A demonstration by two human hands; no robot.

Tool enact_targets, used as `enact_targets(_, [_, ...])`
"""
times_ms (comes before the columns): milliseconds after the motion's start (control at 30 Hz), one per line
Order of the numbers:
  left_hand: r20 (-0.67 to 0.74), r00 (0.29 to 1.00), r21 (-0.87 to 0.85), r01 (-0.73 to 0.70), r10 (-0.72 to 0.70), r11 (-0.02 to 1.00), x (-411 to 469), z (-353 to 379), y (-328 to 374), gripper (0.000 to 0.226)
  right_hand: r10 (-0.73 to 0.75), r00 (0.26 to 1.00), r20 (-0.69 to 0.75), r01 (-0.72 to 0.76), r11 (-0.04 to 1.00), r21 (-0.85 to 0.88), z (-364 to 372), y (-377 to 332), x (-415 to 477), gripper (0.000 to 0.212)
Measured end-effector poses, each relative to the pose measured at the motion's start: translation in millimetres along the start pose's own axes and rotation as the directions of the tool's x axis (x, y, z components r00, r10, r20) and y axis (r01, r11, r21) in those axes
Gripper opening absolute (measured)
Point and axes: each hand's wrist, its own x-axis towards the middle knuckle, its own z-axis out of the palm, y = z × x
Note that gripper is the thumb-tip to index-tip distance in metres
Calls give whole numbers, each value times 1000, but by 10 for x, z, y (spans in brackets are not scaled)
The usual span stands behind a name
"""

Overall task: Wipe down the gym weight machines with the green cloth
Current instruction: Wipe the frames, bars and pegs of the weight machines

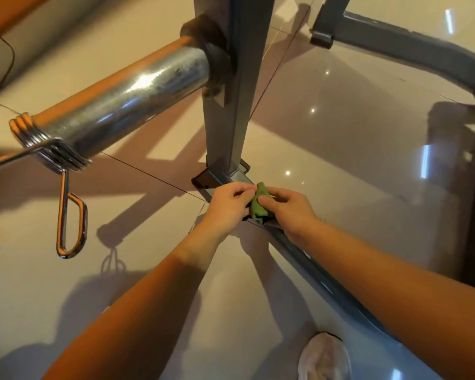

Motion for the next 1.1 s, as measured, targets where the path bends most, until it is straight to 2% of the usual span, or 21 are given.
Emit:
enact_targets(67, [-121, 992, -8, 29, -30, 1000, 92, -48, -9, 17, -23, 996, -84, 10, 987, -161, -44, -47, 70, 23])
enact_targets(167, [-334, 934, -17, 129, -127, 992, 406, -191, -120, 9, -252, 958, -139, 161, 870, -466, 1, -209, 303, 18])
enact_targets(200, [-359, 919, -24, 165, -163, 986, 496, -230, -147, 15, -347, 931, -112, 228, 792, -566, 62, -243, 405, 20])
enact_targets(267, [-363, 910, -27, 202, -198, 979, 655, -280, -211, 24, -476, 878, 38, 333, 554, -763, 225, -206, 669, 25])
enact_targets(333, [-372, 909, -56, 180, -188, 982, 724, -286, -197, 21, -475, 862, 178, 388, 391, -835, 373, -63, 884, 25])
enact_targets(400, [-377, 908, -74, 167, -182, 983, 796, -279, -212, 17, -479, 855, 201, 389, 333, -859, 428, 95, 974, 22])
enact_targets(500, [-359, 913, -74, 177, -192, 981, 787, -295, -207, 19, -538, 796, 278, 444, 205, -872, 340, 229, 854, 22])
enact_targets(567, [-348, 918, -40, 187, -189, 982, 687, -315, -167, 11, -487, 811, 325, 433, 126, -892, 225, 244, 730, 22])
enact_targets(600, [-339, 921, -33, 194, -193, 980, 608, -323, -159, 9, -444, 837, 318, 415, 138, -899, 173, 224, 678, 22])
enact_targets(633, [-317, 925, -48, 203, -207, 978, 507, -322, -137, 11, -408, 870, 278, 381, 197, -904, 137, 196, 640, 23])
enact_targets(700, [-210, 942, -145, 234, -261, 961, 297, -302, -111, 24, -387, 911, 142, 298, 383, -874, 109, 119, 535, 25])
enact_targets(767, [-64, 953, -241, 273, -296, 931, 147, -273, -119, 33, -423, 905, 47, 290, 532, -795, 138, 66, 422, 27])
enact_targets(867, [53, 968, -385, 246, -245, 890, 24, -272, -139, 30, -334, 934, 125, 326, 661, -676, 250, 47, 315, 30])
enact_targets(933, [-10, 985, -349, 160, -175, 923, -4, -279, -141, 24, -260, 946, 193, 323, 739, -591, 305, 43, 280, 34])
enact_targets(967, [-64, 986, -306, 128, -154, 944, -5, -279, -130, 22, -248, 952, 181, 307, 784, -539, 326, 9, 272, 36])
enact_targets(1033, [-209, 970, -251, 69, -123, 966, 45, -290, -120, 15, -271, 957, 98, 284, 829, -482, 328, -71, 300, 38])
enact_targets(1100, [-403, 911, -237, -10, -89, 972, 153, -340, -92, 12, -321, 947, -18, 275, 840, -468, 320, -153, 363, 42])
